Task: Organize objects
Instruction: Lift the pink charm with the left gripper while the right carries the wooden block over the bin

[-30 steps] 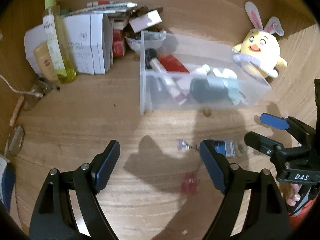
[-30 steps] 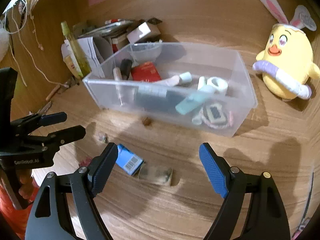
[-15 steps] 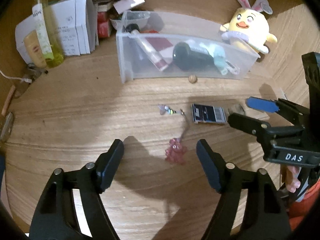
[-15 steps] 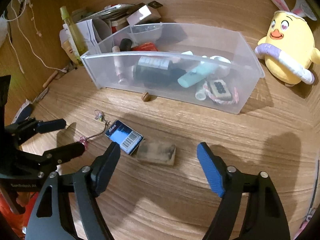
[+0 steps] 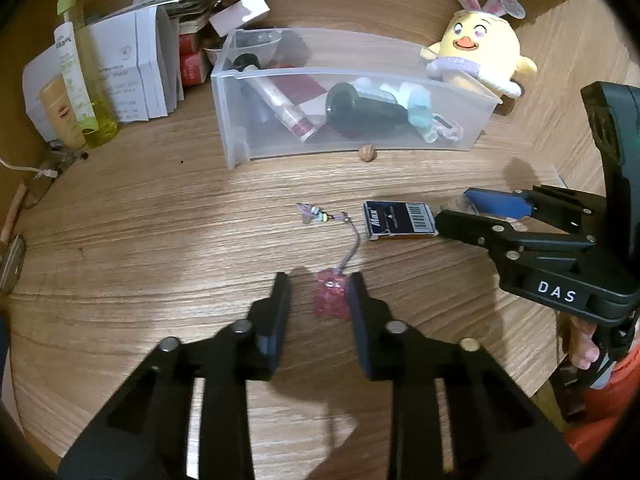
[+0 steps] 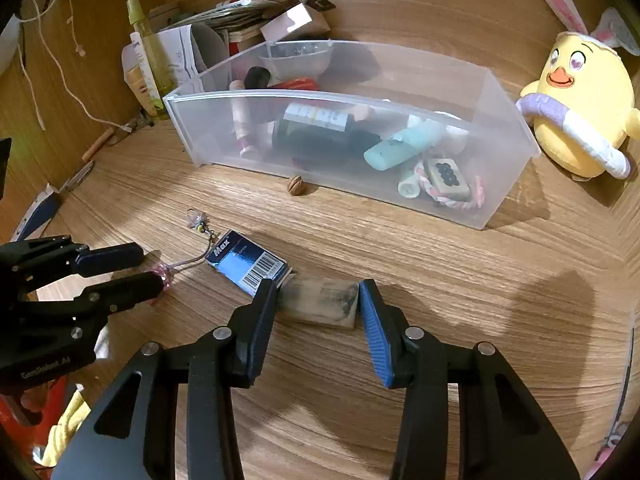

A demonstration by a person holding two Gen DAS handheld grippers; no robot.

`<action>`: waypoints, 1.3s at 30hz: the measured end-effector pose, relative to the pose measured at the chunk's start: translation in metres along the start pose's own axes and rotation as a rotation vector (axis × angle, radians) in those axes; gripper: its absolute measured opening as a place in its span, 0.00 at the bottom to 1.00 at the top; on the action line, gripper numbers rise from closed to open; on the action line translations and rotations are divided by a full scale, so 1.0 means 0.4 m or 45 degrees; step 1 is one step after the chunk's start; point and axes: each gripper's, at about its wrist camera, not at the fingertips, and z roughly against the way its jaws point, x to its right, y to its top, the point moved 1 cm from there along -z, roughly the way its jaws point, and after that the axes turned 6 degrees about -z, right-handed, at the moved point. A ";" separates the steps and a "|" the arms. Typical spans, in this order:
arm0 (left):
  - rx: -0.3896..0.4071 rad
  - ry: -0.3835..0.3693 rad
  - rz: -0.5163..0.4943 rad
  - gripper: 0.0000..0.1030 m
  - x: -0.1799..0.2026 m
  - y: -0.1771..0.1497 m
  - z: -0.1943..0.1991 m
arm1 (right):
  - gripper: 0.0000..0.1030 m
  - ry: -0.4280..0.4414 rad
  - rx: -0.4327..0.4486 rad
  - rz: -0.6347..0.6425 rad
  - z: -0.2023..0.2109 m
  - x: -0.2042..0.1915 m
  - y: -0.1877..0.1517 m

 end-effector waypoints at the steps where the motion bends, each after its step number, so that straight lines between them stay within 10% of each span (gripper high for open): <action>1: -0.001 -0.007 -0.001 0.16 0.001 0.001 0.000 | 0.38 -0.005 0.003 0.000 0.001 0.000 0.001; 39: 0.038 0.069 -0.071 0.19 0.019 0.023 -0.015 | 0.38 0.000 0.258 -0.077 0.133 0.047 0.136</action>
